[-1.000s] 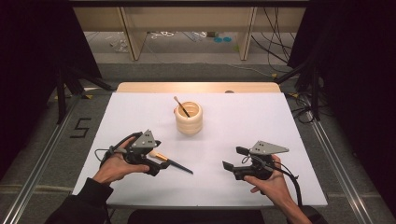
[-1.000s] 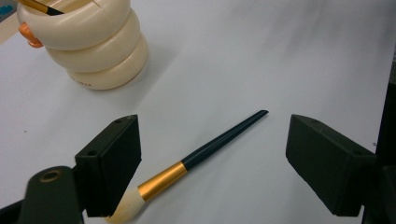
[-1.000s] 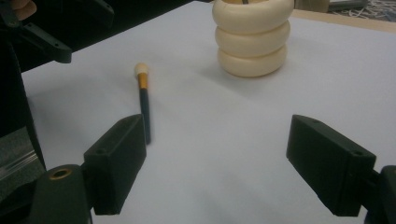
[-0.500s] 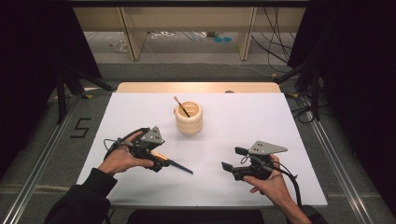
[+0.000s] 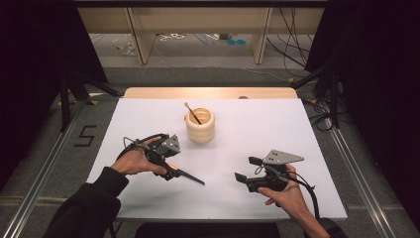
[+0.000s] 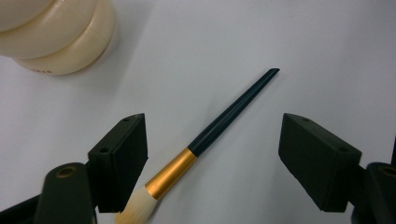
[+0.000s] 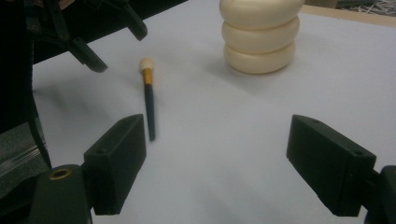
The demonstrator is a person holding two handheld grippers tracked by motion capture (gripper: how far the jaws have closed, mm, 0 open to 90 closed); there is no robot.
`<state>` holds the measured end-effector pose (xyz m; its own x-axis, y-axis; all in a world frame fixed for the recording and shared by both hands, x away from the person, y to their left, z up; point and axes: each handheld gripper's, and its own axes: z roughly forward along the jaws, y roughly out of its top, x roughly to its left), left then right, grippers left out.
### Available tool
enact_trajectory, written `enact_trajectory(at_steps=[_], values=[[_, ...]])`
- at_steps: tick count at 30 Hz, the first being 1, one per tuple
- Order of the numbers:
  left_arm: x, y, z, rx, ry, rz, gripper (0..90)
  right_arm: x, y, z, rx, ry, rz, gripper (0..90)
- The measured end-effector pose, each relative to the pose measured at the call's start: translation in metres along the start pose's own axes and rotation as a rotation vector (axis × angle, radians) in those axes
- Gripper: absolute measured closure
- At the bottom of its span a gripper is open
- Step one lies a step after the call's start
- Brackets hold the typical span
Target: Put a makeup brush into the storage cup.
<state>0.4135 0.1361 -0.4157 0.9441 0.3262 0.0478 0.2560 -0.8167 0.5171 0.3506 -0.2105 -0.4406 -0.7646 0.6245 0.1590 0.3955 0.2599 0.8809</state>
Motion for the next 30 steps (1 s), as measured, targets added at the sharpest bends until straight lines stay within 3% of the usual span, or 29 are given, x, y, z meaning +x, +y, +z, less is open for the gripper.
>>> enact_trajectory(at_steps=[5,7,8,13,18,30], values=[[0.004,0.001,0.008,0.064,-0.010,0.029,26.5,-0.001,-0.001,0.002,-0.006,-0.004,-0.015,20.6],[0.005,0.001,0.011,0.076,-0.018,0.032,26.5,0.000,0.000,0.002,-0.002,-0.001,-0.014,20.7],[0.004,0.001,0.013,0.083,-0.018,0.012,26.5,0.000,0.000,0.001,0.004,-0.002,-0.015,20.7],[0.014,0.004,0.022,0.142,-0.036,0.062,27.6,0.000,0.000,0.000,0.027,-0.014,-0.017,20.7],[0.019,0.012,0.026,0.163,-0.048,0.086,30.2,0.000,-0.001,0.003,-0.001,0.010,-0.015,20.7],[0.023,0.010,0.036,0.245,-0.055,0.111,33.2,0.001,0.000,0.002,0.021,0.004,-0.021,20.8]])
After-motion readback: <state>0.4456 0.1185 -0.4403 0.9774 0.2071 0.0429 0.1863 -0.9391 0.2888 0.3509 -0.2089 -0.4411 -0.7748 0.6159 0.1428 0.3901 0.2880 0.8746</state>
